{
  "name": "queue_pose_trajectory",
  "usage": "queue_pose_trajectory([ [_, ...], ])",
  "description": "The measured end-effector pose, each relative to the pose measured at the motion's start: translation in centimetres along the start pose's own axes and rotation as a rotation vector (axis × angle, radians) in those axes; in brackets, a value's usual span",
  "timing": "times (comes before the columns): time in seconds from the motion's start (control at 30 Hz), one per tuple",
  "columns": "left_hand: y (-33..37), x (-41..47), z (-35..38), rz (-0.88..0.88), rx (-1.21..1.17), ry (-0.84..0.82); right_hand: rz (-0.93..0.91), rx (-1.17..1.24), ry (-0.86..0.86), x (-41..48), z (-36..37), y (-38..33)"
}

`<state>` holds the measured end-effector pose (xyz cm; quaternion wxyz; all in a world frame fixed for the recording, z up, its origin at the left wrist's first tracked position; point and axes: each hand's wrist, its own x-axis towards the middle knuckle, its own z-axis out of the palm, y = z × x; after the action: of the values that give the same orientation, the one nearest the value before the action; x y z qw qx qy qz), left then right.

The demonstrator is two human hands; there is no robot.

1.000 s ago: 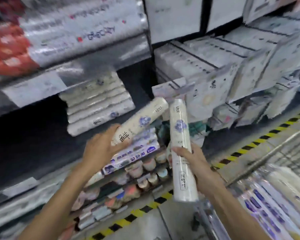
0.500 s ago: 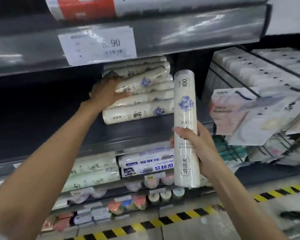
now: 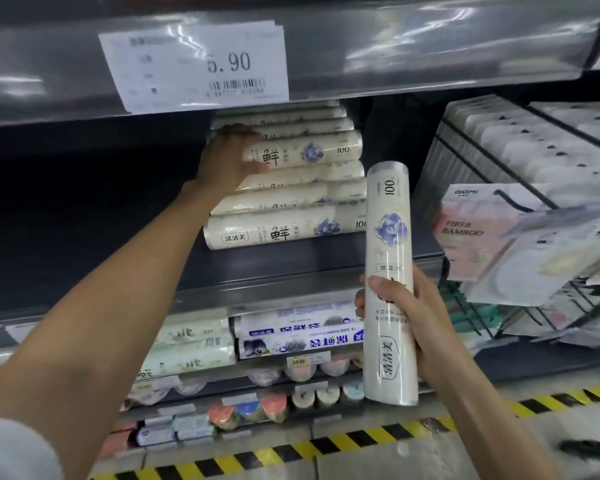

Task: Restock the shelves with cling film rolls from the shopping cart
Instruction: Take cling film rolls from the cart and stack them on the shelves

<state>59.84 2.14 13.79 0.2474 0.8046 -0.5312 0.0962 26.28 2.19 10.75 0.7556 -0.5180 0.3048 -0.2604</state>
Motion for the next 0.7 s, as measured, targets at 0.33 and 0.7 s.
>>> queue_pose_trajectory([
  [0.33,-0.3,0.1,0.8,-0.021,0.057,0.095,-0.005,-0.008,0.002,-0.2,0.3,-0.5],
  [0.7,4.7,-11.3,-3.6,0.029,0.079,0.412,0.032,-0.104,-0.035,0.8,0.0,-2.6],
])
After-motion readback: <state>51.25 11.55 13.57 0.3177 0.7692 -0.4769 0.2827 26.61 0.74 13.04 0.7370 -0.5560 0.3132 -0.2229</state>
